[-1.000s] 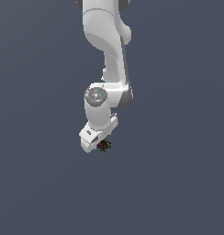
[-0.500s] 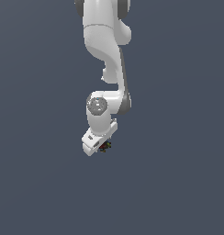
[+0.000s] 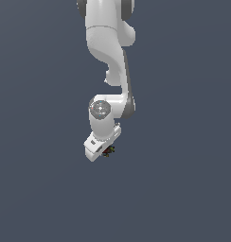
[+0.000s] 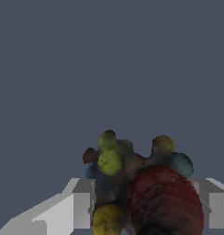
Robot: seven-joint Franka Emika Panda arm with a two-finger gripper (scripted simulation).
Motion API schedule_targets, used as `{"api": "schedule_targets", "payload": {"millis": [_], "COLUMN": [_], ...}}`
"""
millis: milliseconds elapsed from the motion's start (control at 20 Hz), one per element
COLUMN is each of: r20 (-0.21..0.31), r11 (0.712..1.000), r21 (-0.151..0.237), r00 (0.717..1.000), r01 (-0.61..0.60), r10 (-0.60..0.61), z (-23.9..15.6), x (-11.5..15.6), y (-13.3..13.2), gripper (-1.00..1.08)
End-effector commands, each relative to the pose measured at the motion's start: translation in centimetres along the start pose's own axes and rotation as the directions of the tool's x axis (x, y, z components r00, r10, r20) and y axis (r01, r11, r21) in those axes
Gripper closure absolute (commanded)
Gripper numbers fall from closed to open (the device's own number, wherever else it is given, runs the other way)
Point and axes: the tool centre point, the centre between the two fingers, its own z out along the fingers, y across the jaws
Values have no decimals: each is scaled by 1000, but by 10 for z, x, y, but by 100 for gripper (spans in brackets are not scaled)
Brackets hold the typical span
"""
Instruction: Pick up the object and move it to a goal position.
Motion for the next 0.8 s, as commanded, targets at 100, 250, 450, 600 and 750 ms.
{"api": "schedule_targets", "payload": {"millis": [100, 250, 450, 600, 750], "r20": [4, -1, -1, 0, 0], "r11": [1000, 1000, 1000, 1000, 1000], "r21": [6, -2, -2, -1, -1], "r00": [1000, 1000, 1000, 1000, 1000], "r01": [1, 0, 0, 0, 0], "r10": [-1, 0, 0, 0, 0], "z": [5, -1, -9, -19, -35], "x": [-1, 0, -1, -2, -4], "y": [-2, 1, -1, -4, -8], "gripper": [108, 108, 108, 108, 108]}}
